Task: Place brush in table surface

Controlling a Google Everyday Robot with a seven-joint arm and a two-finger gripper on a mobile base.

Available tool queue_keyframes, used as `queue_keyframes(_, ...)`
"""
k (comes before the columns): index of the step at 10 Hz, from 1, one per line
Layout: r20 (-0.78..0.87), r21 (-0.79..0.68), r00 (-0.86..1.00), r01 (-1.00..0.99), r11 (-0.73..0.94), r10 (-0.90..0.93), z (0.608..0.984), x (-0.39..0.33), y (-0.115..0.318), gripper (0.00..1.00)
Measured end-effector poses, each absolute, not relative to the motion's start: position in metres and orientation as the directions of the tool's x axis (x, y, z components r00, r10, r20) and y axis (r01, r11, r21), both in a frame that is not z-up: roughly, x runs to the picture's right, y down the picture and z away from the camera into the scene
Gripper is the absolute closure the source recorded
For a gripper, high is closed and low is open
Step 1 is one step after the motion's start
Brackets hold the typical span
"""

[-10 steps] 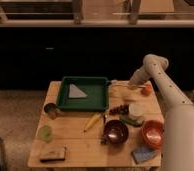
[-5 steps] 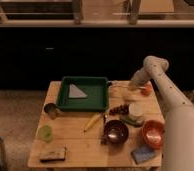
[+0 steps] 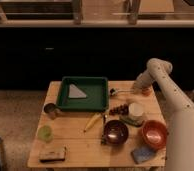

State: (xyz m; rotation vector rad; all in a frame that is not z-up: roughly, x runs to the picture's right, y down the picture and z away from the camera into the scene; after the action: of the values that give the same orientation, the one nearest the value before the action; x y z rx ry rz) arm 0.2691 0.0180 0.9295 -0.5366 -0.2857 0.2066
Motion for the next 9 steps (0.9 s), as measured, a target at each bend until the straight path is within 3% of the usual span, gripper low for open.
queue_keyframes(8, 0.305, -0.574, 0.922, -0.023, 0.818, 0.239, 0.941, 0.27, 0.038, 1.0)
queue_keyframes(9, 0.309, -0.58, 0.922, -0.013, 0.814, 0.235, 0.942, 0.27, 0.04, 0.94)
